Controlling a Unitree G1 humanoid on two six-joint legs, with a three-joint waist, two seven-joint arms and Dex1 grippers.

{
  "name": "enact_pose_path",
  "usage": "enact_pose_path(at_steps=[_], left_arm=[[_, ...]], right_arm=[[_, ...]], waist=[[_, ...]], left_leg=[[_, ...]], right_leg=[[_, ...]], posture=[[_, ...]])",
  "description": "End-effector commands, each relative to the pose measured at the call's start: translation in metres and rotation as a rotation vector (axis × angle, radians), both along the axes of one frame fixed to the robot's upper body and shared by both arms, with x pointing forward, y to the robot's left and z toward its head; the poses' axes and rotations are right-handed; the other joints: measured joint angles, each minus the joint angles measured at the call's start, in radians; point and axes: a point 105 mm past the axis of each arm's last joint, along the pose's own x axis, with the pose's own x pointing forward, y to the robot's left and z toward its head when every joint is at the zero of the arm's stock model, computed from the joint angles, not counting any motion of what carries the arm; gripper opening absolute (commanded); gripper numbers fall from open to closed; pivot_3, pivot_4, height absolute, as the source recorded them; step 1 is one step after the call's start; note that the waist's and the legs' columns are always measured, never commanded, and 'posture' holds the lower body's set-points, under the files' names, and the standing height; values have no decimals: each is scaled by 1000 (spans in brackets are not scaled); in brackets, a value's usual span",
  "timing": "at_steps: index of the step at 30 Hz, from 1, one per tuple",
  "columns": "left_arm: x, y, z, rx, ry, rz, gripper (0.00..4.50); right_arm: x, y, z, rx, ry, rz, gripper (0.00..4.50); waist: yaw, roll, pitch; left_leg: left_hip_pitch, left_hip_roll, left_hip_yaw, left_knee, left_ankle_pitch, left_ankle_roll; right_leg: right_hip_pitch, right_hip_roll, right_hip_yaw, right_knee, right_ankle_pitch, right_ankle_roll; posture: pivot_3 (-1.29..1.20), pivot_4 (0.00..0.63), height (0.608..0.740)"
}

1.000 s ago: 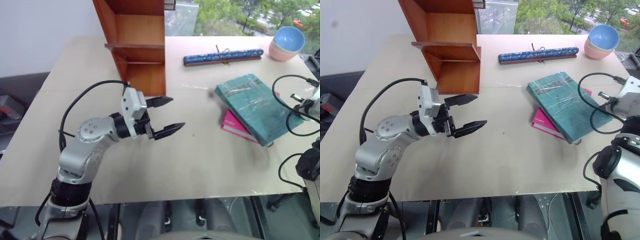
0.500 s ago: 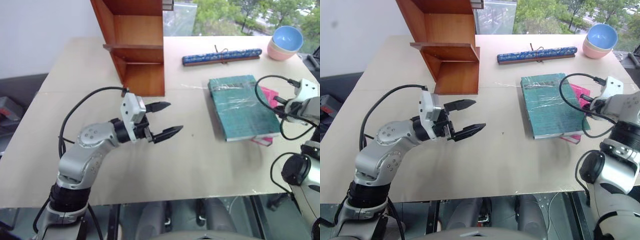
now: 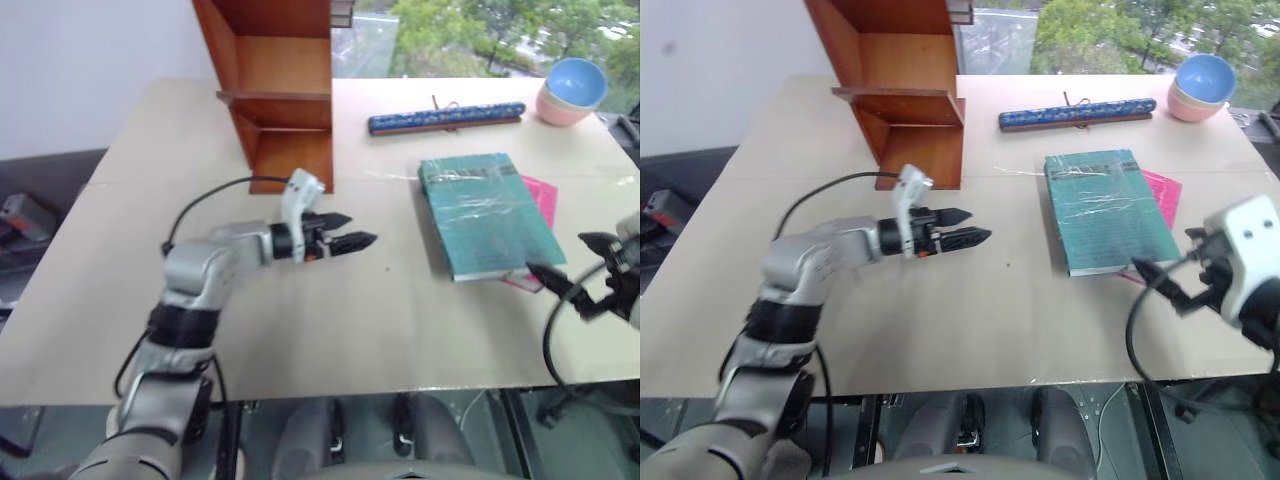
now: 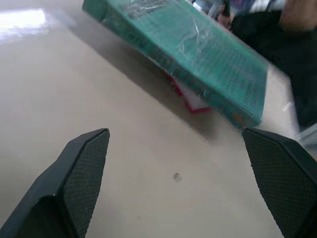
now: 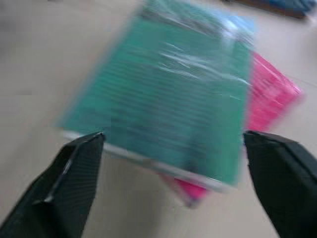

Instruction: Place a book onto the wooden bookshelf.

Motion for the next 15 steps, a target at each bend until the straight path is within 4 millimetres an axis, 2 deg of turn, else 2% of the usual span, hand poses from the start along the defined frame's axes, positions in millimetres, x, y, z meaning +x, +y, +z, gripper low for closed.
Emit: enact_pose_path(at_steps=[1,4,7,15], left_arm=[[11,-23,-3,-79,199,-1,4500],[18,-60,-10,-167,357,-2,4500],[22,-87,-15,-232,462,19,4500],[26,-129,-16,-348,540,61,4500]], right_arm=[[-8,6,14,4,-82,26,4437],[-7,16,21,17,-128,39,4437],[-2,21,24,16,-155,15,4437],[2,23,26,21,-175,-57,4437]], waist=[[-1,-3,1],[-11,-7,2],[-8,-10,4],[-4,-11,4]], left_leg=[[0,0,0,0,0,0],[0,0,2,0,-1,1],[-1,0,2,0,-1,1],[-11,-1,2,1,-1,2]], right_leg=[[0,0,0,0,0,0],[-1,-1,3,1,0,-1],[-2,-1,3,1,1,-2],[-11,-1,2,0,3,-5]], posture=[[0,150,738],[0,150,738],[0,150,738],[0,150,738]])
